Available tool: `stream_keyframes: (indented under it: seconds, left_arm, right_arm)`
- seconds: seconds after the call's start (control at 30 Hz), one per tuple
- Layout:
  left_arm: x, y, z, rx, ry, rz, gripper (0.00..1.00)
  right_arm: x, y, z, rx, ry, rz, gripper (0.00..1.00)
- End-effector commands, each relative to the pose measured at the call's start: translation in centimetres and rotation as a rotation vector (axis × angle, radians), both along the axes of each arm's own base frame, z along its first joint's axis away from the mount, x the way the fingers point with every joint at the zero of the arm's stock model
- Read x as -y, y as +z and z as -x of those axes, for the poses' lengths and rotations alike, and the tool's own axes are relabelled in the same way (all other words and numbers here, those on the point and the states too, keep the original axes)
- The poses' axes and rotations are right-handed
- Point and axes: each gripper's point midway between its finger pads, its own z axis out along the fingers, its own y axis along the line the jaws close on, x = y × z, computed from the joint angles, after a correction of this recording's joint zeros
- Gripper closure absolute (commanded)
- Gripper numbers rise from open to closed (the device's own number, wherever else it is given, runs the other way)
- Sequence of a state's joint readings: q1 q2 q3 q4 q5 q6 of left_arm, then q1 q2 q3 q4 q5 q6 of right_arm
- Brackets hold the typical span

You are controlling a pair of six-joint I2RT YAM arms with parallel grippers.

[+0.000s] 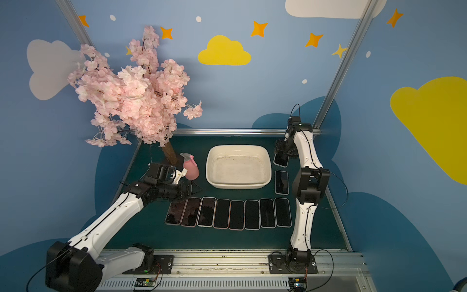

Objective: Take the phone out of the storage box
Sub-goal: Place the phone at the center of the board.

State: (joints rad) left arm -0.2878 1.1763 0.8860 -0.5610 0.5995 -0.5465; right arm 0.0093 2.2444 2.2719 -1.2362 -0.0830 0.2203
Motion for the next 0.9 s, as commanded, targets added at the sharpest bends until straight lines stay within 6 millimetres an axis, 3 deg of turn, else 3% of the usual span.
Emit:
stream_keyframes:
  seconds: [0.0,0.3,0.63,0.87]
  left_arm:
    - [0.1,0.2,-0.3,0.001,-0.015,-0.002,0.01]
    - [0.7,-0.8,-0.8,-0.078,-0.033,0.004,0.01]
    - [0.8,-1.7,-1.1,-0.125,-0.033,-0.002,0.01]
    - [0.9,-1.8,-1.5,-0.146,-0.029,-0.009,0.01]
  right_arm:
    - [0.8,0.3,-1.7,0.044,0.013,0.043,0.32]
    - [1.2,-2.8,-5.0,0.081,0.087,0.133,0.32]
    - [0.6,-4.4,-8.3,0.19,0.179,0.281,0.31]
    - [0.0,-6.4,-9.4,0.201,0.19,0.261,0.31]
